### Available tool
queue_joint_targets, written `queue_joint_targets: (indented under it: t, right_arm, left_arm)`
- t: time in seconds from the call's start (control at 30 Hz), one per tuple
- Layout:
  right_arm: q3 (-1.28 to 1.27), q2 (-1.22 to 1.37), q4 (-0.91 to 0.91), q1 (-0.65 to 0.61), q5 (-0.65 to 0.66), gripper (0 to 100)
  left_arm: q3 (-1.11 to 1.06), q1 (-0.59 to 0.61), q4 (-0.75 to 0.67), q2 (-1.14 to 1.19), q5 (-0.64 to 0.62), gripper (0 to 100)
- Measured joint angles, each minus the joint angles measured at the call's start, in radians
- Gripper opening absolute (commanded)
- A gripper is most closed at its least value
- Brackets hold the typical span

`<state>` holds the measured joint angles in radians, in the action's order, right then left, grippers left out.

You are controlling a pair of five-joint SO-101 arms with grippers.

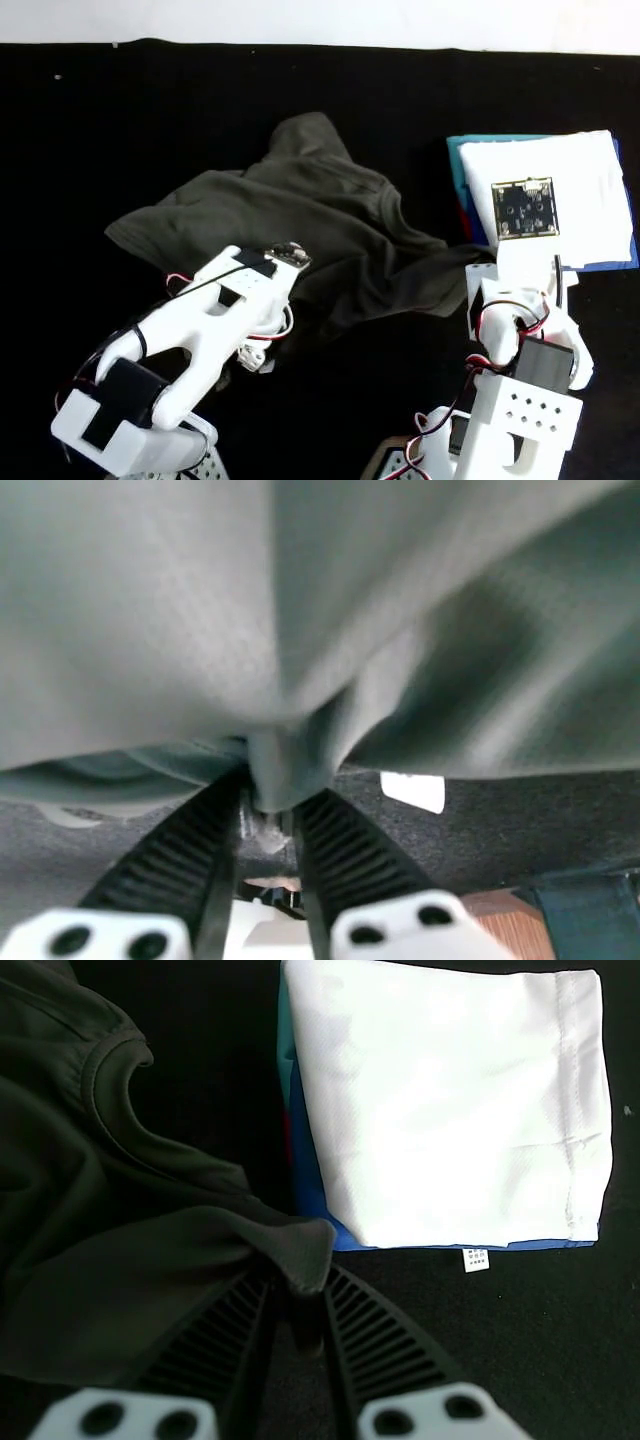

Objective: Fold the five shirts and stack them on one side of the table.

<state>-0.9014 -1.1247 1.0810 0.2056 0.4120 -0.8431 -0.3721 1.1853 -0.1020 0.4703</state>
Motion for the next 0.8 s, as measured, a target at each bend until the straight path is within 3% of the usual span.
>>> queue_joint_targets:
  t: [0.2, 0.4, 0.63, 0.8]
  right_arm:
    - [0.0, 0.003, -0.011, 0.0, 0.0, 0.6]
    - [0.077, 0.04, -0.144, 0.0, 0.0, 0.6]
    - [0.534, 0.296, -0.006, -0.021, -0.049, 0.6]
    - [0.956, 0.486, 0.175, -0.1, -0.092, 0.6]
  left_arm:
    - [0.081, 0.04, 0.074, -0.031, 0.0, 1]
    - [0.387, 0.242, 0.301, -0.213, 0.1, 1]
    - [0.81, 0.404, 0.525, -0.325, 0.144, 1]
    - [1.04, 0.483, 0.559, -0.351, 0.144, 1]
